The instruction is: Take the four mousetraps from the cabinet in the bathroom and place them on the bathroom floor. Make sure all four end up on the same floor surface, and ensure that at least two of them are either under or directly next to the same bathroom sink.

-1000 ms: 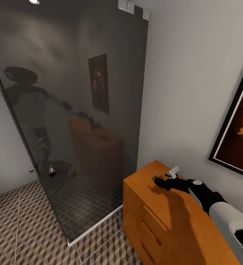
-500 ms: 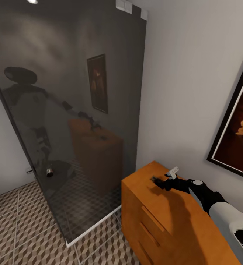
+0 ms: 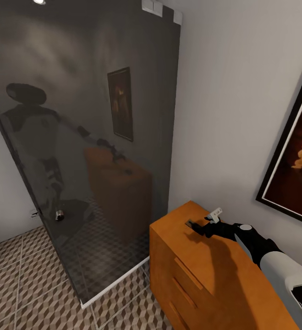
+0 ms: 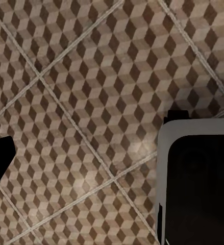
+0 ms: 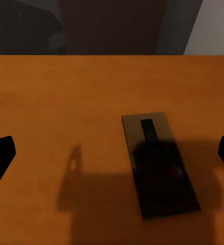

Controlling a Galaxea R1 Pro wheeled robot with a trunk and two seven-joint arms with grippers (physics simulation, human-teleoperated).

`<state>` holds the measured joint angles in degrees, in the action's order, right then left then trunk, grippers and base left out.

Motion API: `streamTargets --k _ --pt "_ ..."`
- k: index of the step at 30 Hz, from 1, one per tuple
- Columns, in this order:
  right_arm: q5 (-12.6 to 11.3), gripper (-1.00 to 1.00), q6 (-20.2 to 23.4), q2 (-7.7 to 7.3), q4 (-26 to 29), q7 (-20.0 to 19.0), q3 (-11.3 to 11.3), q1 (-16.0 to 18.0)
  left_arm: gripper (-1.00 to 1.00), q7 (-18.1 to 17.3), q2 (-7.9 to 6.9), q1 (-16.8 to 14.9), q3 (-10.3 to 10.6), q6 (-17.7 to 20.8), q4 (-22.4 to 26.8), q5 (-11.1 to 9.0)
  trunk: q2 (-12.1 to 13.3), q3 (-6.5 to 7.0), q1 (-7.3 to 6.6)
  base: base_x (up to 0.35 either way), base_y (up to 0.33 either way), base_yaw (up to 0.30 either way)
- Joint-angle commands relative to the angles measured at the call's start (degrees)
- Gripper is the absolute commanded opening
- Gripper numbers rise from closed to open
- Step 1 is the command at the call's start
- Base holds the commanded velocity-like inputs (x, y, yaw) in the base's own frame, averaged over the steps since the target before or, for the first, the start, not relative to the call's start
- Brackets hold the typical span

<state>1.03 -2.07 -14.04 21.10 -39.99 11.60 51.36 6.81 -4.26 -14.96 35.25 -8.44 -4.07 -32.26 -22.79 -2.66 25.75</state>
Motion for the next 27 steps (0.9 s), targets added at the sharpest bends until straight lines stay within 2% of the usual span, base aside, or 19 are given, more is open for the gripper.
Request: streamTargets --k 1,9,17,27 --pt "0.1 1.0 -0.21 -0.04 0.0 -0.07 0.18 0.06 1.0 0.04 0.04 -0.07 0.35 -0.26 -0.15 -0.17 -0.13 -0.13 0.04 0.001 -0.001 0.0" --pt "0.0 1.0 -0.21 -0.1 0.0 -0.23 0.16 0.06 1.0 0.04 0.04 -0.07 0.35 -0.26 -0.15 -0.17 -0.13 -0.13 0.04 0.0 0.0 0.0" --pt "-0.62 1.0 -0.14 -1.17 -0.01 -4.94 0.12 0.06 1.0 0.05 0.04 -0.07 0.35 -0.26 -0.15 -0.17 -0.13 -0.13 0.04 0.0 0.0 0.0" --pt "-2.03 1.0 -0.13 -1.25 -0.01 -5.68 0.09 0.06 1.0 0.05 0.04 -0.07 0.35 -0.26 -0.15 -0.17 -0.13 -0.13 0.04 0.0 0.0 0.0"
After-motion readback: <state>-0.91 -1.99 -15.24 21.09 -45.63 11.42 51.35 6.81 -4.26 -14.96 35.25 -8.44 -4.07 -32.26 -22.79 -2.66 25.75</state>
